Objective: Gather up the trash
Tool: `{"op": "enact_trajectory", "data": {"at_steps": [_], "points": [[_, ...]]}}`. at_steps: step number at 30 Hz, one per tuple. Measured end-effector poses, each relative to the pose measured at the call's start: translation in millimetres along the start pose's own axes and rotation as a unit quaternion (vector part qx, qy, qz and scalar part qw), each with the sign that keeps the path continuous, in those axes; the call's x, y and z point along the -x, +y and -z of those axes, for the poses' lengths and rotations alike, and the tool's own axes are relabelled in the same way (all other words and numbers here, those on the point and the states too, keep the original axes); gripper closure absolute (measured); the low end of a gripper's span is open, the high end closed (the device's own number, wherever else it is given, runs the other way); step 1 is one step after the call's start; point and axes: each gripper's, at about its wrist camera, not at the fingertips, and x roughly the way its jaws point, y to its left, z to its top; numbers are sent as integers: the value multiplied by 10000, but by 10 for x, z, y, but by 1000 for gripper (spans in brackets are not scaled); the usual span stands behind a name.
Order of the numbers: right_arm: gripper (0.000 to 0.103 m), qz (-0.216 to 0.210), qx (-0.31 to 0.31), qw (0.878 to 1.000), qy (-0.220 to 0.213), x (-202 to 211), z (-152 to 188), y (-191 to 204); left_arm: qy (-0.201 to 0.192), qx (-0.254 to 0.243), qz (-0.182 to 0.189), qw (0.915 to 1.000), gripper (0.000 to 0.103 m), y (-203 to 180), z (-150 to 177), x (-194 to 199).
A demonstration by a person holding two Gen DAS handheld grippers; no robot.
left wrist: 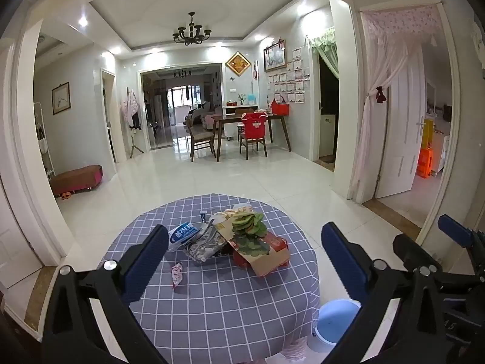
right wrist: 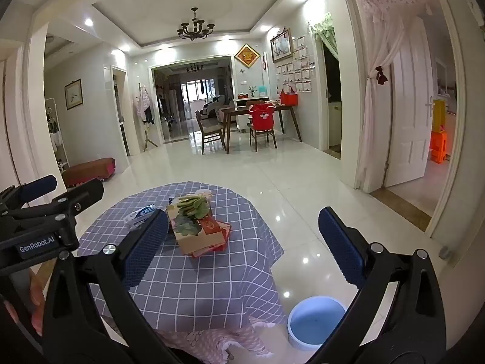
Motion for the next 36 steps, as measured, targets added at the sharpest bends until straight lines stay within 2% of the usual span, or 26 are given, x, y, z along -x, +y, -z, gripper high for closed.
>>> {"op": "enact_trajectory", "data": {"at_steps": [18, 36], "points": [[6, -23, -20, 10000, 11, -70, -38, -126, 5, 12, 22, 10000, 4, -20, -25, -54], [6, -89, 36, 9999, -30, -47, -55, 29, -22, 60, -28, 10000, 4, 32, -79, -25]]}}
